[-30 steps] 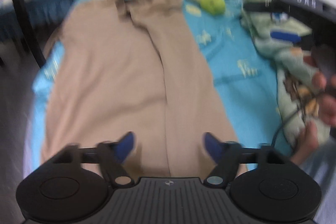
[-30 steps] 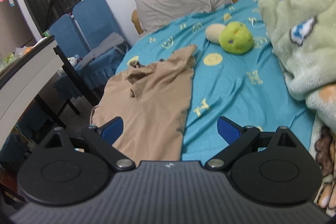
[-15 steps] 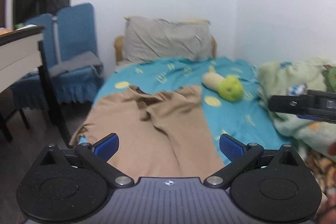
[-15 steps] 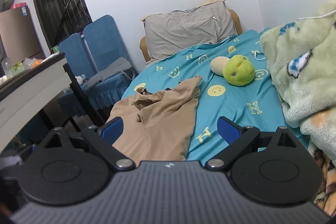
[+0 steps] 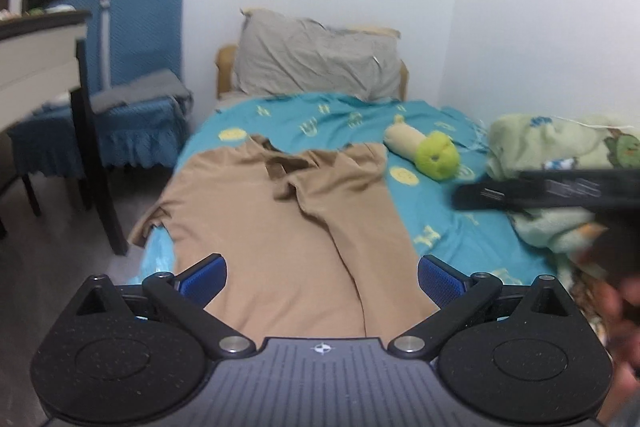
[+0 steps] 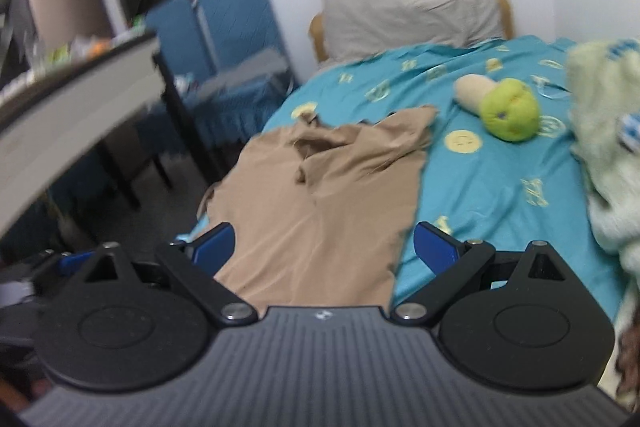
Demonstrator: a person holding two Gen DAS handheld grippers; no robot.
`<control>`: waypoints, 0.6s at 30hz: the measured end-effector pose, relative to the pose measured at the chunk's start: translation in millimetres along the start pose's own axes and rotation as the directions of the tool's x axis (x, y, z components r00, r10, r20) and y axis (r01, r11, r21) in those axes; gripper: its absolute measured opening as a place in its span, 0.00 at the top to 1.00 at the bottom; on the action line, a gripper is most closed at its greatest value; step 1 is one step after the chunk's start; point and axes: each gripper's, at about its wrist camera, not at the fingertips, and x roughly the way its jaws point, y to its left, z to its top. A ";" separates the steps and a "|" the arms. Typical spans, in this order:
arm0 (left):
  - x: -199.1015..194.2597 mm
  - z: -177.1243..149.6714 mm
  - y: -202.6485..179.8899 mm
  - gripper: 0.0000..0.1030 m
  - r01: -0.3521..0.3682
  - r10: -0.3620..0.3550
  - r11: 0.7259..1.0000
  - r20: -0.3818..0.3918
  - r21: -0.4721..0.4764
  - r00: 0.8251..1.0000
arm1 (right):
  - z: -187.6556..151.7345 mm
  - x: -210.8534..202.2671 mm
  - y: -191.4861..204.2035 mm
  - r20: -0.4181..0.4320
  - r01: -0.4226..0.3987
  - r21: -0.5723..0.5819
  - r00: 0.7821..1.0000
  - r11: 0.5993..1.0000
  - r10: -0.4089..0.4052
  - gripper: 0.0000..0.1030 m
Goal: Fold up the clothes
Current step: 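Grasp the shirt hem with the right gripper and lift it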
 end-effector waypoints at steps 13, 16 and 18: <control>15.1 -17.8 103.3 0.00 0.036 -0.056 0.958 -0.065 -0.283 0.996 | 67.3 267.5 202.3 -0.280 -0.288 -0.444 0.944 0.848 0.174 0.06; 21.9 -24.2 114.0 0.00 0.011 -0.038 0.957 -0.089 -0.291 0.995 | 60.6 329.1 243.4 -0.345 -0.347 -0.489 0.920 0.800 0.188 0.06; 27.2 -27.8 120.4 0.00 0.001 -0.036 0.952 -0.111 -0.307 0.993 | 49.8 362.0 262.2 -0.385 -0.361 -0.522 0.908 0.773 0.165 0.06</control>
